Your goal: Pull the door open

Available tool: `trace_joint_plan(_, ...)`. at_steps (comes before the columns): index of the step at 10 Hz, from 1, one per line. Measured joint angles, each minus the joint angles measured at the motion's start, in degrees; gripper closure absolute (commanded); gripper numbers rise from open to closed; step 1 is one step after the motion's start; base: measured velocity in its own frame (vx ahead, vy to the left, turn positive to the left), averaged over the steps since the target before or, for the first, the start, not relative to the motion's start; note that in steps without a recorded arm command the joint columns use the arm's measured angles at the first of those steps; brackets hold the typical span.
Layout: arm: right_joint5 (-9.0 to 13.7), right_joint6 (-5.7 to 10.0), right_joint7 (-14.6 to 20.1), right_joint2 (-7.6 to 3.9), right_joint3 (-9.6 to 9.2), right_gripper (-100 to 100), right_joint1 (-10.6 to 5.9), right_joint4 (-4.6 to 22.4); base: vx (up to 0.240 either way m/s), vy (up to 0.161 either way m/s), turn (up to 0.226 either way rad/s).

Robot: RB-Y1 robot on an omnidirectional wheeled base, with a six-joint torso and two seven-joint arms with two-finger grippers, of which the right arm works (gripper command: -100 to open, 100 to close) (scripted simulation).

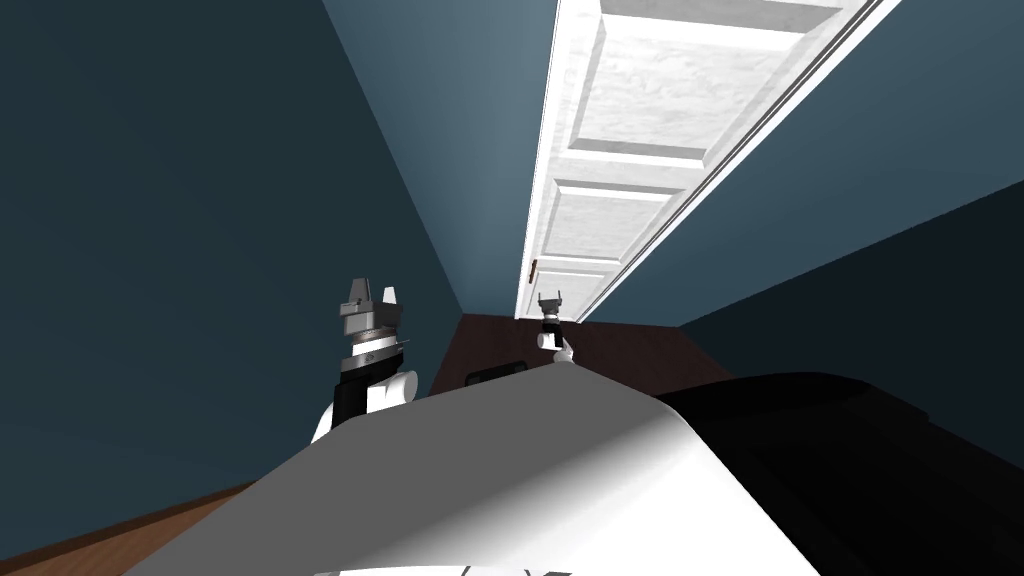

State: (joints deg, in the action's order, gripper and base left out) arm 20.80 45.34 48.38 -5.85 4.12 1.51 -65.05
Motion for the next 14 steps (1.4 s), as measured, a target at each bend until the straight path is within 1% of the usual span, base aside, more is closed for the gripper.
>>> trace_joint_plan(2,1.09,0.64,2.6,-0.14,0.18,-100,-1.44,3.84,0.092,-0.058,0.109)
trace_joint_plan(4,2.18,0.82,5.09,-0.2,0.38,-100,-2.56,6.81,0.081,-0.05,0.095)
trace_joint_plan(6,2.97,1.06,7.13,-0.35,0.51,-100,-3.36,9.0,0.048,-0.035,0.053)
trace_joint_plan(7,3.32,1.54,7.99,-0.45,0.58,-100,-4.2,10.92,0.058,-0.044,0.106)
trace_joint_plan(8,3.77,1.76,9.08,-0.53,0.65,-100,-4.65,12.26,0.069,-0.055,0.105)
trace_joint_plan(10,4.76,2.19,11.36,-0.63,0.87,-100,-6.26,15.78,0.089,-0.058,0.094)
trace_joint_plan(12,5.72,2.12,13.35,-0.54,1.07,-100,-7.06,17.86,0.058,-0.046,0.062)
trace_joint_plan(14,6.19,2.42,14.47,-0.47,1.15,-100,-7.77,19.6,0.042,-0.037,0.068)
